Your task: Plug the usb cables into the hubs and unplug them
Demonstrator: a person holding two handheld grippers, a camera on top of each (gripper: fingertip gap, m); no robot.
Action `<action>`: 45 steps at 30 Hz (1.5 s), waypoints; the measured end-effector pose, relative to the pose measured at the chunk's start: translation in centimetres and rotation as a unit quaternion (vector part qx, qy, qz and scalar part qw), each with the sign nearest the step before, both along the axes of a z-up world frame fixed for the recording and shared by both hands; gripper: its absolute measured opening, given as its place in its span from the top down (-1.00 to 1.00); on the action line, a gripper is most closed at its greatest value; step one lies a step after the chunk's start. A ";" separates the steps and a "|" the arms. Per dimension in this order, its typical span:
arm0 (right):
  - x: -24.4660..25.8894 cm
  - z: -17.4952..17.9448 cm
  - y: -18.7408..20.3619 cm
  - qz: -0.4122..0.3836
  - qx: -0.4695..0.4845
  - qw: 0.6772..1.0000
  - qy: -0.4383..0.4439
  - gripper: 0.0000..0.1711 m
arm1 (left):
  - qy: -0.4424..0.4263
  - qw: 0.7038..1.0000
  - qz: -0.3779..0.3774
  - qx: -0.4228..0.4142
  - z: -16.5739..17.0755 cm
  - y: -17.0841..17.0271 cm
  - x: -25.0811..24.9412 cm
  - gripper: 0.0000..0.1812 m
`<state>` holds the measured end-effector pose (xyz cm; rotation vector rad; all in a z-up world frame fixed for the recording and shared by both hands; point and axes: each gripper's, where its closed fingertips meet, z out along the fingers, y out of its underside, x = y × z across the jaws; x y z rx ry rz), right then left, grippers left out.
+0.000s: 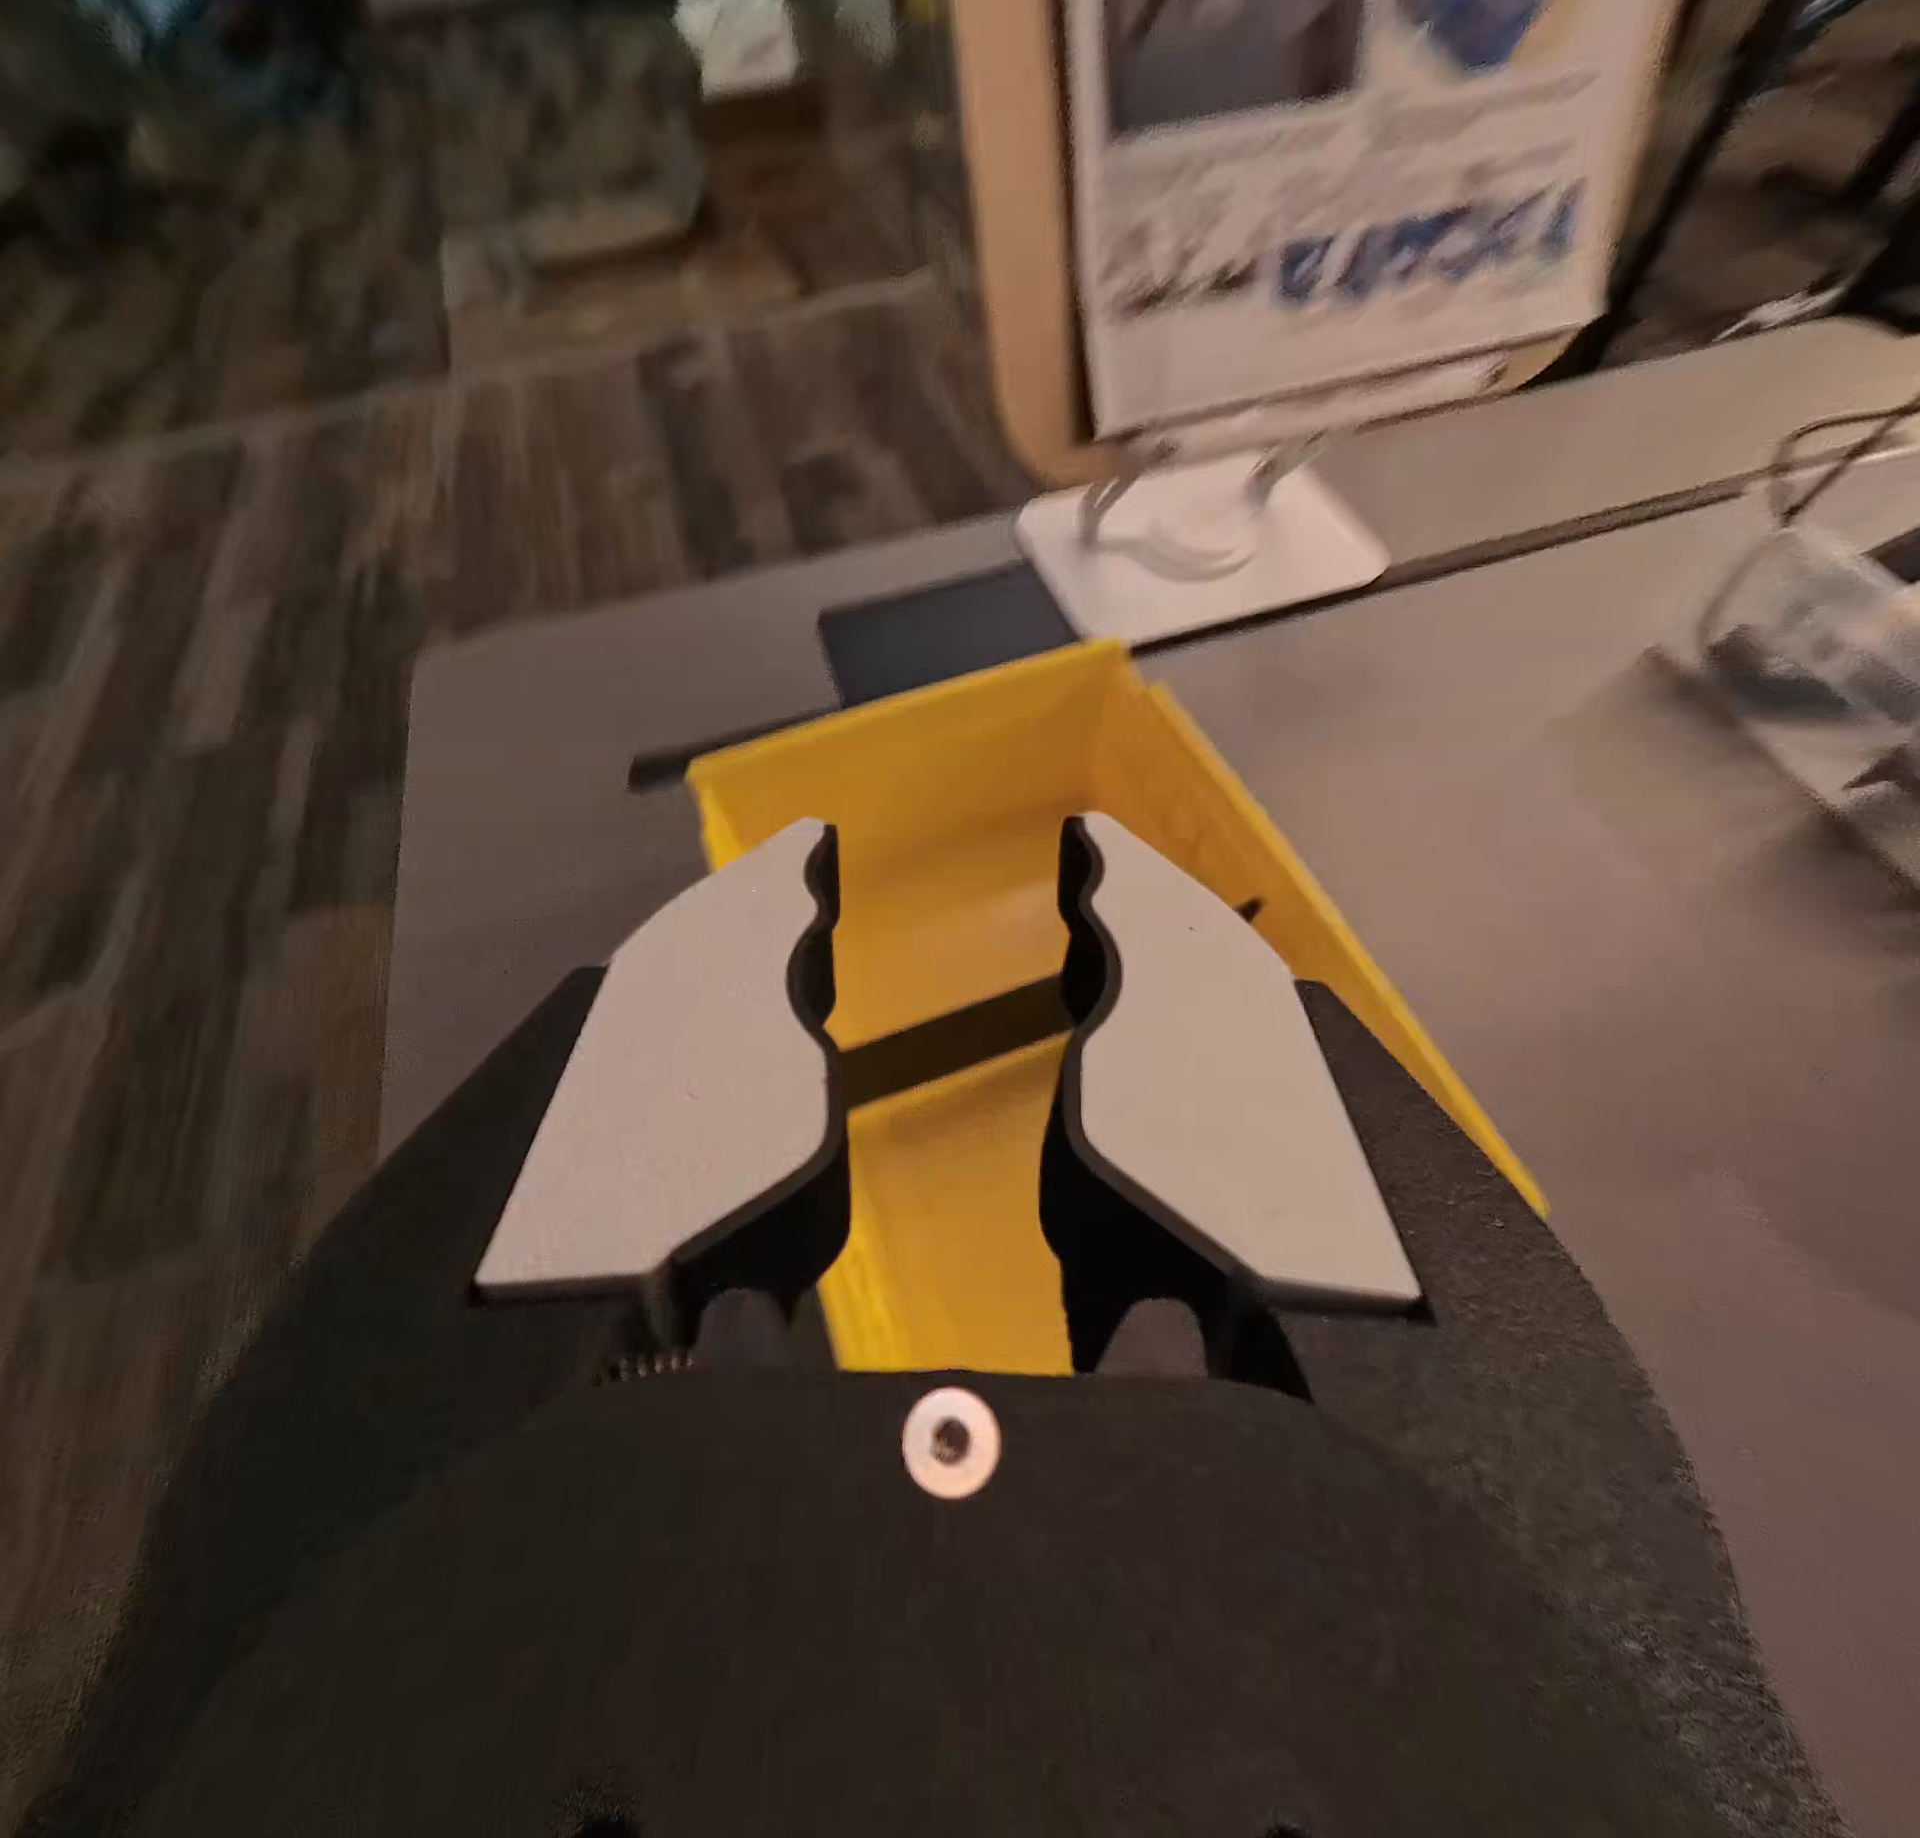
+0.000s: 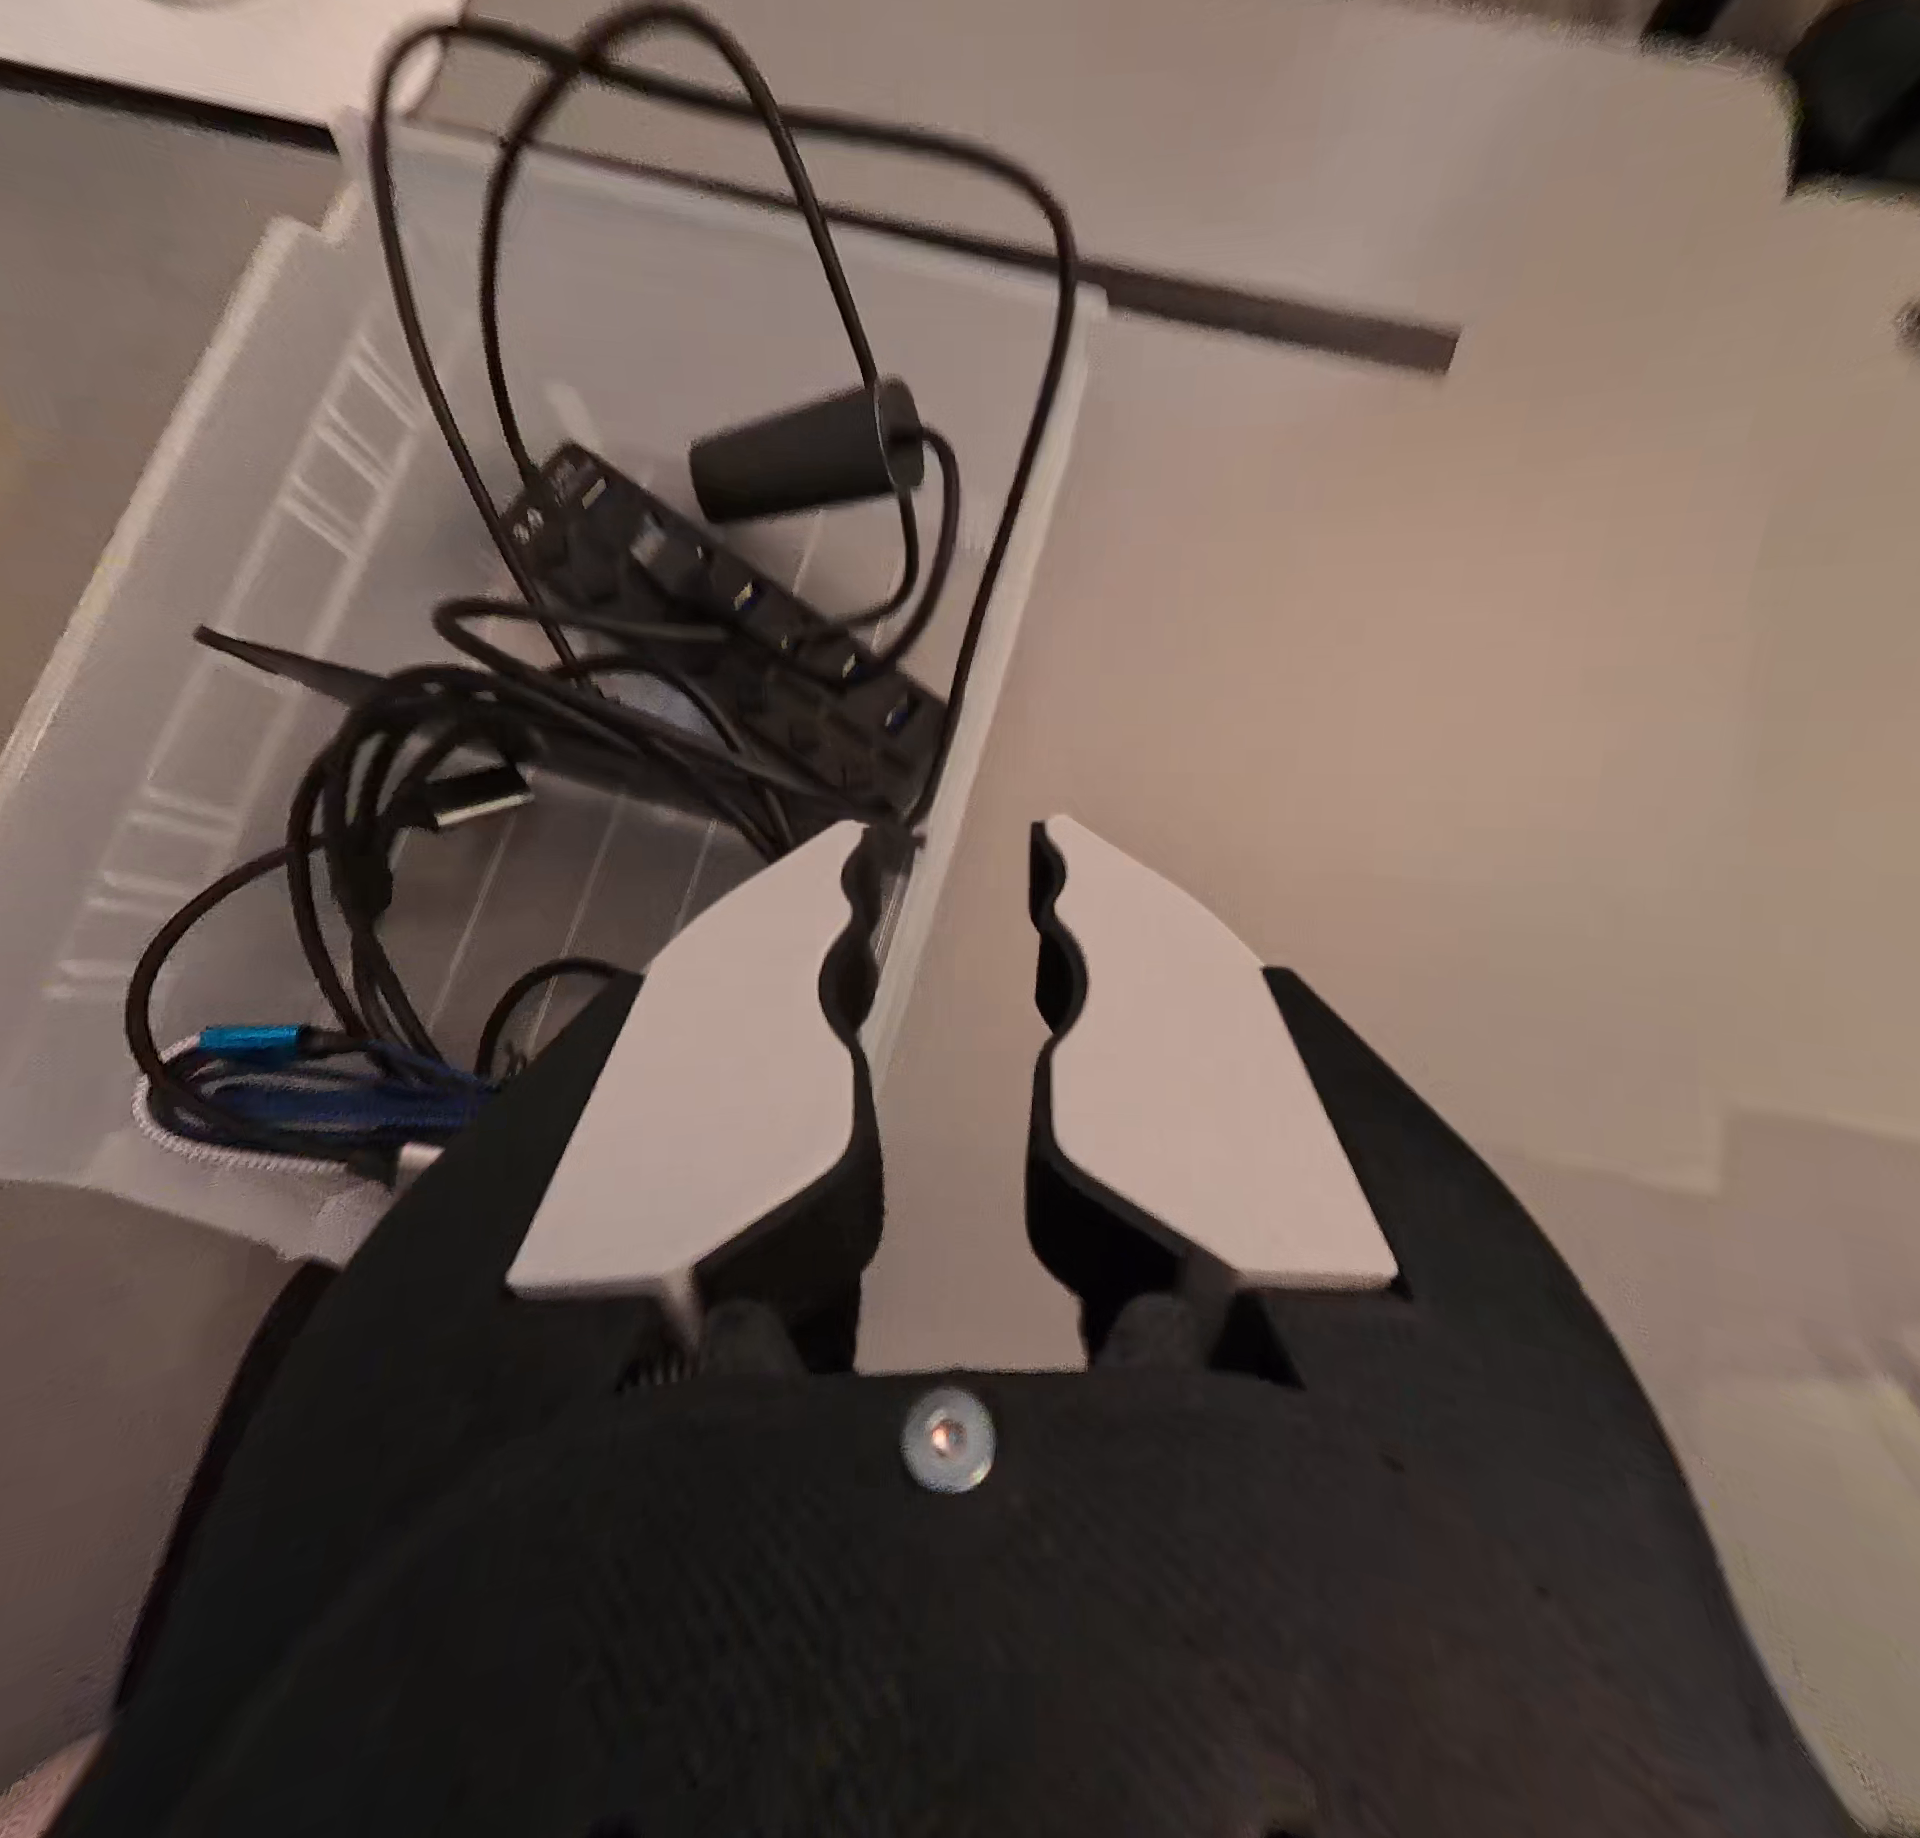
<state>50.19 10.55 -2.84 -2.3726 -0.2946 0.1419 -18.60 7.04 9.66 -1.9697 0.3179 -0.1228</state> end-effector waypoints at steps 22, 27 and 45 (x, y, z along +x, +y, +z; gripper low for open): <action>-1.5 -7.5 -0.3 -0.104 -0.246 0.961 0.070 0.93 | 0.017 0.928 0.097 -0.359 -16.6 0.8 -6.5 0.53; -2.4 -7.5 0.0 -0.110 -0.256 0.957 0.080 0.93 | 0.002 0.919 0.083 -0.384 -17.6 0.2 -6.2 0.59; -9.8 -7.5 1.0 -0.055 -0.299 0.952 0.046 0.93 | 0.046 0.889 0.035 -0.455 -20.5 -0.5 -4.6 0.92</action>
